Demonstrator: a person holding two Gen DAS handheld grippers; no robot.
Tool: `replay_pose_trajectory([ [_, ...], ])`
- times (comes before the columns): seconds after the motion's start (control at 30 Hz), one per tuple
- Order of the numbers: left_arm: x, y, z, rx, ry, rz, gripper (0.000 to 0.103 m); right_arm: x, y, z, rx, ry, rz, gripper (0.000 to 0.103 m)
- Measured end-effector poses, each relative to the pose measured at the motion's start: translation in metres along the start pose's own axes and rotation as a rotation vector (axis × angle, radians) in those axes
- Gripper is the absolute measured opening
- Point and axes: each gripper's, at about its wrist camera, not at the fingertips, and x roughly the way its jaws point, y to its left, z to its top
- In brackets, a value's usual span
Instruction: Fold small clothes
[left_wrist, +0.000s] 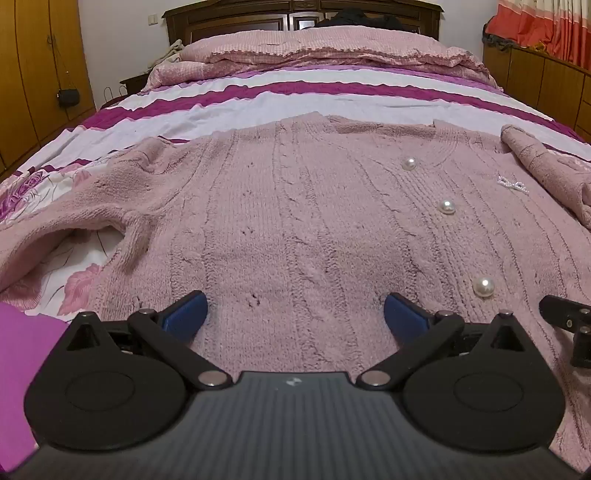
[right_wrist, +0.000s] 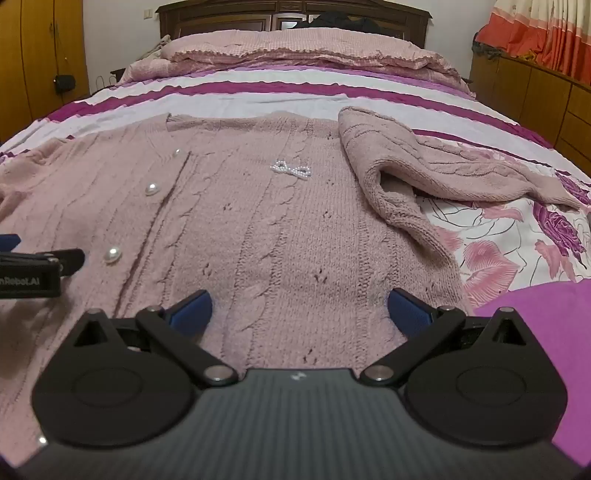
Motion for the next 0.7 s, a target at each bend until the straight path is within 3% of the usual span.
replay_pose_trajectory([
  [0.7,0.0,0.0,0.0,0.002,-0.002,0.001,0.103,0.0006,0.0004,0.0,-0.004,-0.011,-0.004,0.103],
])
